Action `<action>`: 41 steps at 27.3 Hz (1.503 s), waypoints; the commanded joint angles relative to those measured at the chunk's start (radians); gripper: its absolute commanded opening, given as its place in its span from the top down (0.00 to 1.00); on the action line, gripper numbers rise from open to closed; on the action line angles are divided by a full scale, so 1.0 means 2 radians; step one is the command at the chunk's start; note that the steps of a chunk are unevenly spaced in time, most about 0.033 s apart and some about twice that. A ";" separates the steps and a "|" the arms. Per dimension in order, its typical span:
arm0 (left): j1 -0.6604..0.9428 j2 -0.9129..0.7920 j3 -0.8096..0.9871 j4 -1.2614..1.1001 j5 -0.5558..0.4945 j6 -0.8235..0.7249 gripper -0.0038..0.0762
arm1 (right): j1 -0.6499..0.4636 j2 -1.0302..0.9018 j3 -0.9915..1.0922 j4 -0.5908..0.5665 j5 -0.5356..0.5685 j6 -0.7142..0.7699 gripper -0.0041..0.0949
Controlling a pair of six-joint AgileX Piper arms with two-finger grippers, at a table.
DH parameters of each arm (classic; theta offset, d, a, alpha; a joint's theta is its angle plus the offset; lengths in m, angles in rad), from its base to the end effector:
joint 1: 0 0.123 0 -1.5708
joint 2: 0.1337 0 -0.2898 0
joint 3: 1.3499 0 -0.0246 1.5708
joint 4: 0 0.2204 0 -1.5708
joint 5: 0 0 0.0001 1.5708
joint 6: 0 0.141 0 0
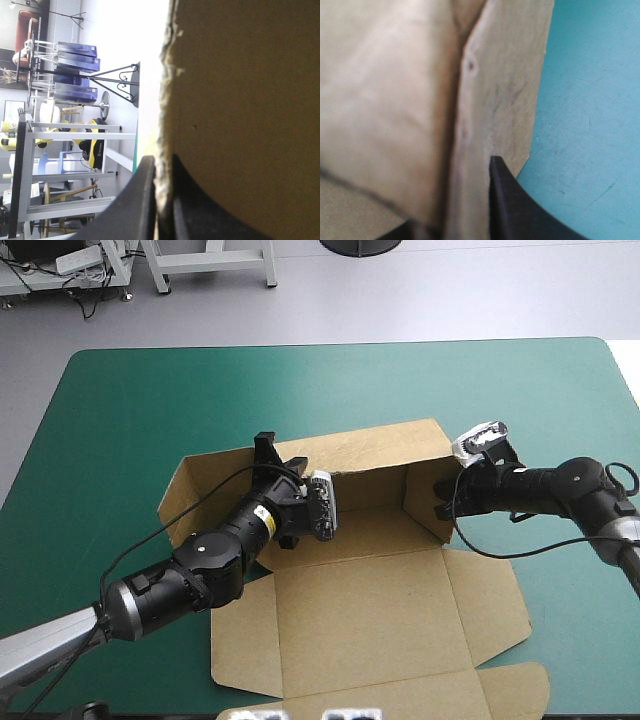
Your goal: Fold the box
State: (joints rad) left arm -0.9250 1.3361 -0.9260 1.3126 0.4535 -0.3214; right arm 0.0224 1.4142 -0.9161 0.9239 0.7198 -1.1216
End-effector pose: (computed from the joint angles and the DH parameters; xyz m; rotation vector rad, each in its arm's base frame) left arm 0.2300 -0.2058 0.3095 1.4439 1.3877 0.4649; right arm 0.2783 0.0805 0.2535 -0.6509 2.2663 0.5294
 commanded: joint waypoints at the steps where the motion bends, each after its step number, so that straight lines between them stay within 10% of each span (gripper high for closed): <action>1: -0.003 -0.010 -0.010 0.009 -0.012 -0.007 0.77 | 0.002 -0.009 -0.011 0.035 -0.002 0.006 0.96; 6: -0.003 -0.010 -0.010 0.009 -0.040 -0.008 0.55 | 0.002 -0.009 -0.011 0.035 -0.004 0.017 0.96; 26: -0.036 -0.080 -0.108 0.044 -0.004 -0.079 0.54 | 0.002 -0.009 -0.018 -0.025 -0.003 0.165 0.96; 34: 0.063 -0.080 -0.120 0.177 0.196 -0.298 0.63 | 0.002 0.008 -0.127 -0.149 0.112 0.304 0.96; 38: 0.218 -0.080 -0.120 0.039 0.180 -0.339 0.80 | 0.002 0.083 -0.231 -0.191 0.262 0.350 0.96; 41: 0.298 -0.080 -0.120 -0.085 0.160 -0.319 0.85 | 0.002 0.136 -0.273 -0.190 0.270 0.364 0.96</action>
State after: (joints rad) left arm -0.4055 1.2013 -1.1337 1.2508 0.8085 -0.9760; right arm 0.0236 1.6604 -1.3817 0.5101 1.2056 -0.4140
